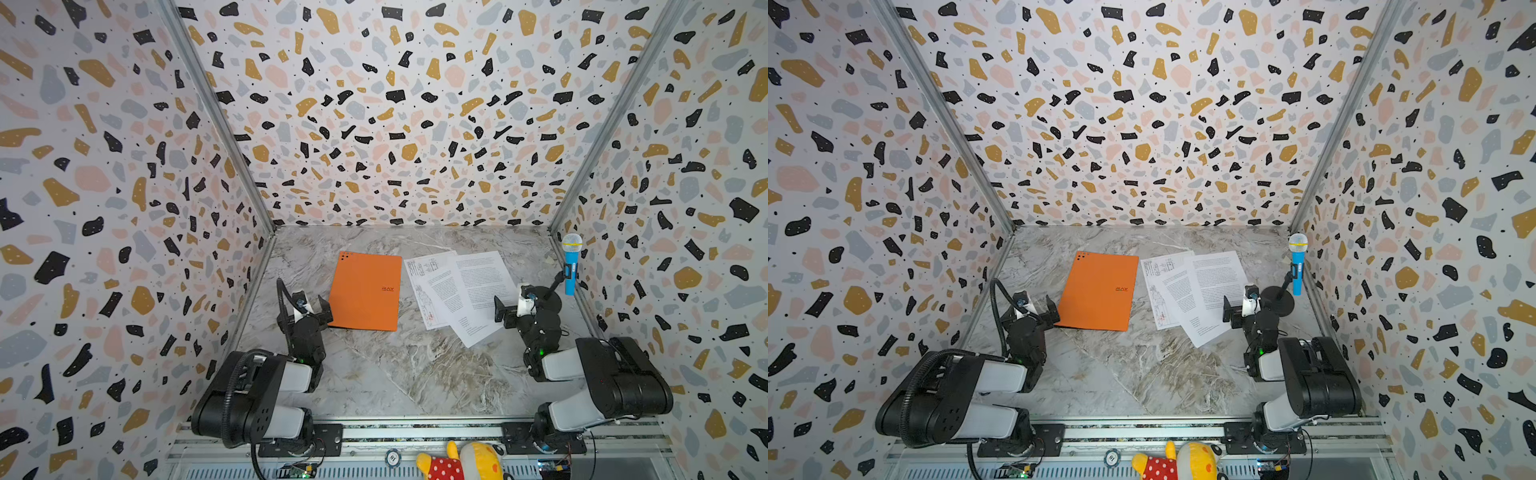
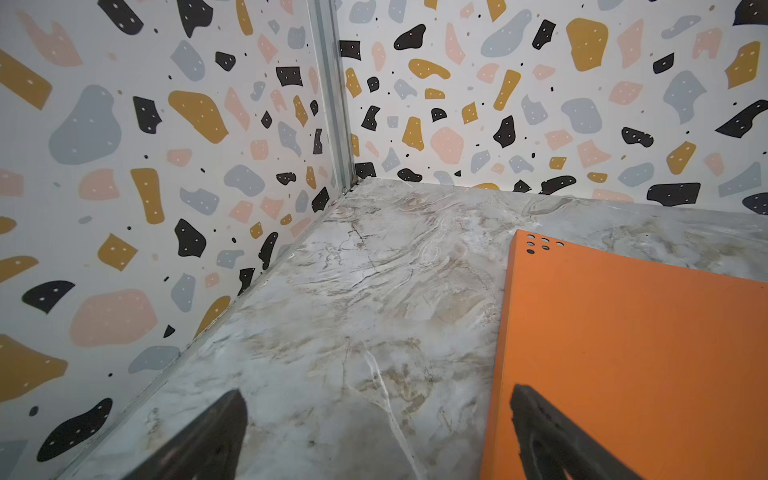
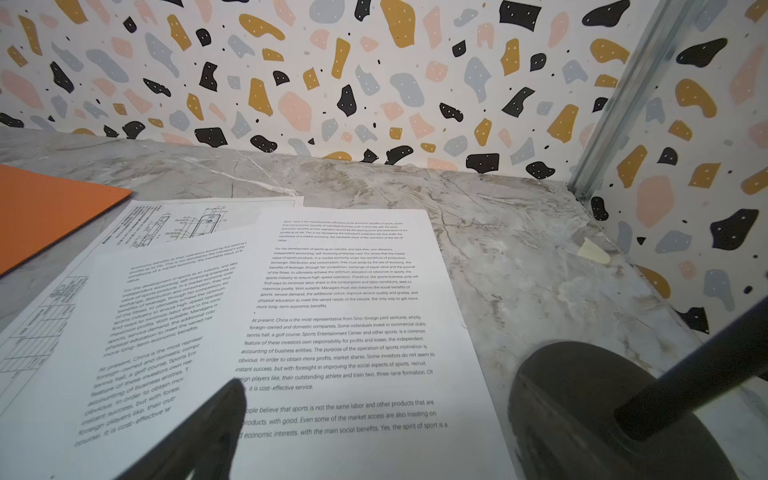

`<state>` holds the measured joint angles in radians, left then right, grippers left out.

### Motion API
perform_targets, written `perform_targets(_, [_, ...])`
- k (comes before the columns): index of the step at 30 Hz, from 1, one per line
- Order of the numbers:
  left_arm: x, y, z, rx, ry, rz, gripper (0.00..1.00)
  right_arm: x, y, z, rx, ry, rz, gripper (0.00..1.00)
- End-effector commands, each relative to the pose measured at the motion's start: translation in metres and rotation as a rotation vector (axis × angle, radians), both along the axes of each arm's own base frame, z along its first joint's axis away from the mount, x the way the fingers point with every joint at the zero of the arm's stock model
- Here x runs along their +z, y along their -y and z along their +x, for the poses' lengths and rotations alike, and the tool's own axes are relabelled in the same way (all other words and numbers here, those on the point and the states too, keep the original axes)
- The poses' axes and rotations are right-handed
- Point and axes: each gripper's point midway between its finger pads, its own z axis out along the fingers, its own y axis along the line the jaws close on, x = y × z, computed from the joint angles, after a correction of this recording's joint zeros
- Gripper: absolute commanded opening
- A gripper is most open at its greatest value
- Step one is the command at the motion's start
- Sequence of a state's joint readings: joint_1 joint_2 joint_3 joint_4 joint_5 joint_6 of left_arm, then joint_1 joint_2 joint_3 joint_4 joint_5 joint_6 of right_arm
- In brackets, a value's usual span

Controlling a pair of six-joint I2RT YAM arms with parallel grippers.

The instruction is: Put the files into the folder

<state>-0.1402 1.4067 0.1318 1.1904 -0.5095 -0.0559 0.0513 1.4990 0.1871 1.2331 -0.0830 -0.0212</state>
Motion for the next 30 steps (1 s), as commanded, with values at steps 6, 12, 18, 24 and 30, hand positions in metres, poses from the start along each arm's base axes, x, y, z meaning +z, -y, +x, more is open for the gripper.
perform_targets(6, [0.019,-0.0019,0.0044,0.012,0.069,-0.009,1.0,0.0109,0.0002,0.0063,0.004,0.03,-0.005,0.99])
perform_targets(12, [0.0186,-0.0019,0.0044,0.012,0.068,-0.009,0.99,0.0103,0.0006,0.0069,0.009,0.027,0.0,0.99])
perform_targets(18, [0.019,-0.0019,0.0046,0.012,0.069,-0.01,0.99,0.0102,0.0003,0.0072,0.011,0.026,0.0,0.99])
perform_targets(24, [0.0195,-0.0019,0.0045,0.012,0.071,-0.009,1.0,0.0102,0.0005,0.0068,0.011,0.026,-0.001,0.99])
perform_targets(30, [0.0193,-0.0019,0.0044,0.012,0.071,-0.01,0.99,0.0102,0.0004,0.0068,0.011,0.026,0.0,0.99])
